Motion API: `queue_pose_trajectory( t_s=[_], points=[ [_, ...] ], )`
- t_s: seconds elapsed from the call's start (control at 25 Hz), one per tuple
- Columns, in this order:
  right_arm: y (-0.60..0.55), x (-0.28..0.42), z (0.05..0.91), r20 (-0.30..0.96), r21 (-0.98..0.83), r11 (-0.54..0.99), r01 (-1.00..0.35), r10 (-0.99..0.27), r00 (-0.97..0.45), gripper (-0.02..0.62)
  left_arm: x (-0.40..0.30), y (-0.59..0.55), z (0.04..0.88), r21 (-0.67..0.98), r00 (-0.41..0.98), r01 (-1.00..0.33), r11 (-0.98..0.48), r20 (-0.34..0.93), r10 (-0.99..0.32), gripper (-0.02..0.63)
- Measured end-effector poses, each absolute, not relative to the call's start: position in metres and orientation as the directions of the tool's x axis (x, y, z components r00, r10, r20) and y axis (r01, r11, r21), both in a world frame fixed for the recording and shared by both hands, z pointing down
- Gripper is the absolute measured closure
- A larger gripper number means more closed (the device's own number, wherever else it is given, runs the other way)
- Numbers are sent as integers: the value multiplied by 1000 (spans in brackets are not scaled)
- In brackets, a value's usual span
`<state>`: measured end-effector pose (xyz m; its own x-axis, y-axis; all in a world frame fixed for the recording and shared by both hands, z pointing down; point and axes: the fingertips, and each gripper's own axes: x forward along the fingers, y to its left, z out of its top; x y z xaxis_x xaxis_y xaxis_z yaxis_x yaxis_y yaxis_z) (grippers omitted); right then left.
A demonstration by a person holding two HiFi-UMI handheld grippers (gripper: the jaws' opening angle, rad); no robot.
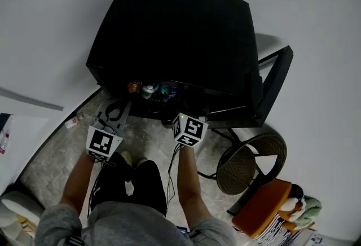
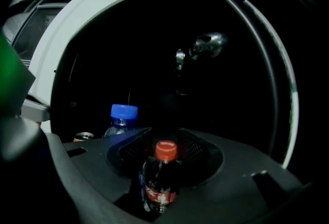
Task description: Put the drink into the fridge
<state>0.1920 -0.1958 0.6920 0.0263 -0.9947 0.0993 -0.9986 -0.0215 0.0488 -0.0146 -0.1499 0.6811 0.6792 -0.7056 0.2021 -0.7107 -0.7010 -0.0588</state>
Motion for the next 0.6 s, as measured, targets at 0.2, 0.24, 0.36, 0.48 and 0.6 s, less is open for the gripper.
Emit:
queue_pose_trajectory(
  t_s=[0.2,0.24,0.36,0.48,0.6],
  points=[
    [-191,189,680,117,58,-8,-998,-993,14,425,-15,-147,665,-76,679,-709,-701,193,-708,601],
    [-190,188,678,120,59,-3,-998,-993,10,423,-16,-146,662,-80,677,-710,-700,194,-710,601],
    [-184,183,670,124,63,11,-998,-992,-3,423,-15,-143,652,-76,676,-713,-697,189,-712,601],
    [-176,180,660,124,65,16,-998,-992,-8,424,-13,-139,637,-58,683,-713,-699,169,-710,603],
    [-165,174,648,134,64,23,-998,-991,-14,426,-14,-133,619,-58,685,-711,-700,166,-709,601]
  ],
)
